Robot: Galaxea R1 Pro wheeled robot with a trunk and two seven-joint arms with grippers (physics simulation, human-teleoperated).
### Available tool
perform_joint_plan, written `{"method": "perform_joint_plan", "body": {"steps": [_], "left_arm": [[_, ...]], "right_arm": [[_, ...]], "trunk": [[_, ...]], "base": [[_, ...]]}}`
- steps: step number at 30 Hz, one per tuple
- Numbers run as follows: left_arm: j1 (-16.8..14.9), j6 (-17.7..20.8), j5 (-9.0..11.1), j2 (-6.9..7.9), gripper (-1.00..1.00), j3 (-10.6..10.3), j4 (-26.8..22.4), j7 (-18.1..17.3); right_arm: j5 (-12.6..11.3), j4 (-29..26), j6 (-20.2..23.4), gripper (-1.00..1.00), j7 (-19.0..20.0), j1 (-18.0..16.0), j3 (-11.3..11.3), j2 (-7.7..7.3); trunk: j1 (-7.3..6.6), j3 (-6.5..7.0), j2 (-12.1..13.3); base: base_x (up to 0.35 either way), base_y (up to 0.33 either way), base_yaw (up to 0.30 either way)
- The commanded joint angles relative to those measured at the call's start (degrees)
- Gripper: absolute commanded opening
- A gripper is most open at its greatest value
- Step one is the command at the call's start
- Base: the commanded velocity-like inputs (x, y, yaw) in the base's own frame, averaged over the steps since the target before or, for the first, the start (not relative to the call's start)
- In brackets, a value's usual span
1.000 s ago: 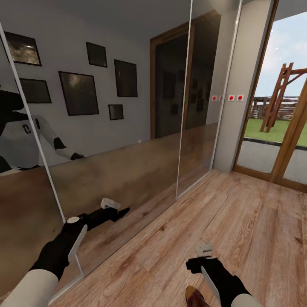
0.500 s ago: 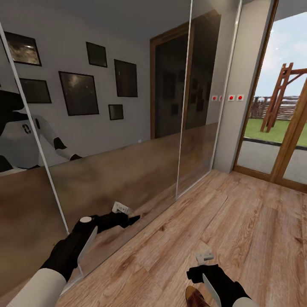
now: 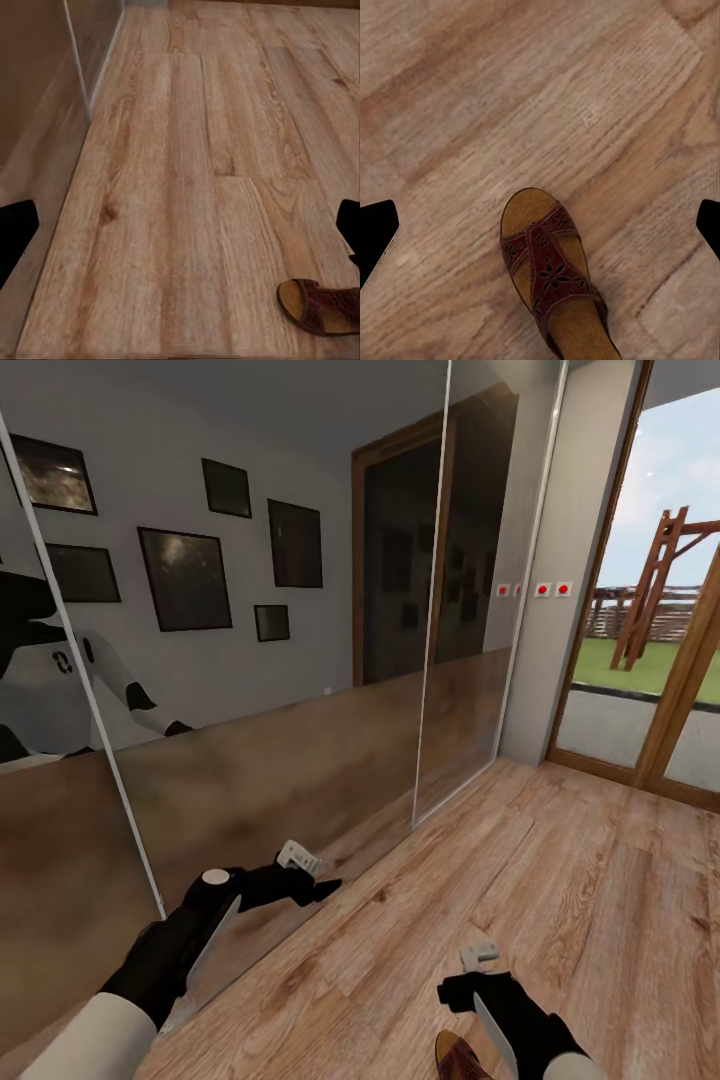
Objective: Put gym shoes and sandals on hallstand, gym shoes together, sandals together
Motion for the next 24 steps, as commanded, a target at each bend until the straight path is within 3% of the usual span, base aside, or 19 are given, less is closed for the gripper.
{"method": "perform_joint_plan", "body": {"steps": [1, 6, 23, 24], "left_arm": [[-0.03, 0.49, 0.33, 0.38, 1.0, 0.19, -0.04, -0.01], [-0.06, 0.6, 0.33, 1.95, 1.0, 0.67, 0.0, -0.01], [-0.27, 3.33, 0.33, 2.19, 1.0, 0.7, 0.01, -0.01], [-0.27, 3.33, 0.33, 2.19, 1.0, 0.7, 0.01, -0.01]], "right_arm": [[0.04, -0.43, 0.4, 1.0, -0.2, -0.01, 0.3, 0.04], [0.04, -2.04, 0.48, 1.0, -0.21, -0.01, 0.45, 0.14], [0.08, -7.52, 0.49, 1.0, -0.23, -0.01, 0.46, 0.15], [0.08, -9.64, 0.49, 1.0, -0.23, -0.01, 0.46, 0.15]], "trunk": [[-0.01, -0.06, -0.03], [-0.01, -0.06, -0.03], [-0.01, -0.06, -0.03], [-0.01, -0.06, -0.03]], "base": [[0.0, 0.0, 0.0], [0.0, 0.0, 0.0], [0.0, 0.0, -0.02], [0.0, 0.0, -0.195]]}}
